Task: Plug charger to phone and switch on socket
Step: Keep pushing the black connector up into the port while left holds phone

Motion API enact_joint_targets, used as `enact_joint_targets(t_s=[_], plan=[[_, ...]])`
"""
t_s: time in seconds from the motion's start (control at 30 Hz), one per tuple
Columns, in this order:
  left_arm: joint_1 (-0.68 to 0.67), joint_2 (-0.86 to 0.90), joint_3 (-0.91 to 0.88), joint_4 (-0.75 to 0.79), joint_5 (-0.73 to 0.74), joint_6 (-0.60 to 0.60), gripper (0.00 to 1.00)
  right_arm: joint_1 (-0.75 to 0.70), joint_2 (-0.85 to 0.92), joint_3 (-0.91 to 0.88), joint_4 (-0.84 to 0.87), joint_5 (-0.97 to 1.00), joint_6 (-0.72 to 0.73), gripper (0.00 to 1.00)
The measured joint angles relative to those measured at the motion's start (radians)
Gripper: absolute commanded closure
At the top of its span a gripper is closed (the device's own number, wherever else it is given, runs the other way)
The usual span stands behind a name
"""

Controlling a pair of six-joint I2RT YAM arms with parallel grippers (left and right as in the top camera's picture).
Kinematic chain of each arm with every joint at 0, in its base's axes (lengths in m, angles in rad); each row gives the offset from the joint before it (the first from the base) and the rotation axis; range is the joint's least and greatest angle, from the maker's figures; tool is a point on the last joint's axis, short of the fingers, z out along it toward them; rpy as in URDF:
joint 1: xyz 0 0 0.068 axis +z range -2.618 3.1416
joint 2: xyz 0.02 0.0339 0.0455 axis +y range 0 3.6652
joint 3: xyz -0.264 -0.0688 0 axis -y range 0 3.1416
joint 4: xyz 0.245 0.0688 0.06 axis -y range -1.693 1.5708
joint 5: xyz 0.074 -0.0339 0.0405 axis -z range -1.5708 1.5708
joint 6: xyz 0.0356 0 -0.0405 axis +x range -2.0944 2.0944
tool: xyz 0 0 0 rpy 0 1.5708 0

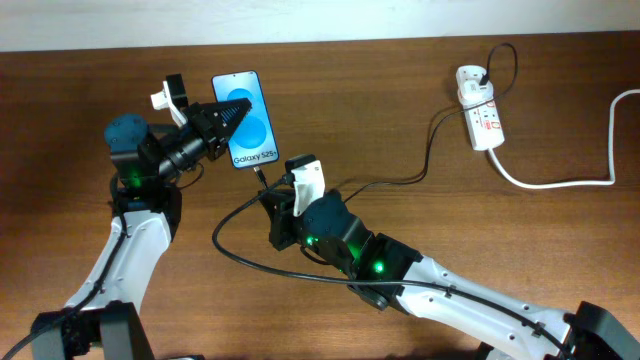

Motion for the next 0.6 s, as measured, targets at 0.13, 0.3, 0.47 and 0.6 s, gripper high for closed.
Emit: enact_joint_targets(t_s=[0.13,0.3,0.47,0.6], plan=[[0.0,0.0,0.0,0.0,0.0,0.0,1.0,0.0,0.0,0.0,-0.006,0.002,-0.001,0.96],[0.0,0.0,0.0,0.0,0.0,0.0,1.0,0.0,0.0,0.0,-0.022,0.009,0.0,0.96],[0.0,0.0,0.0,0.0,0.0,0.005,1.0,0.0,0.0,0.0,-0.019,0.011,0.0,0.96],[0.0,0.0,0.0,0.0,0.0,0.011,1.0,0.0,0.0,0.0,-0.019,0.011,0.0,0.96]])
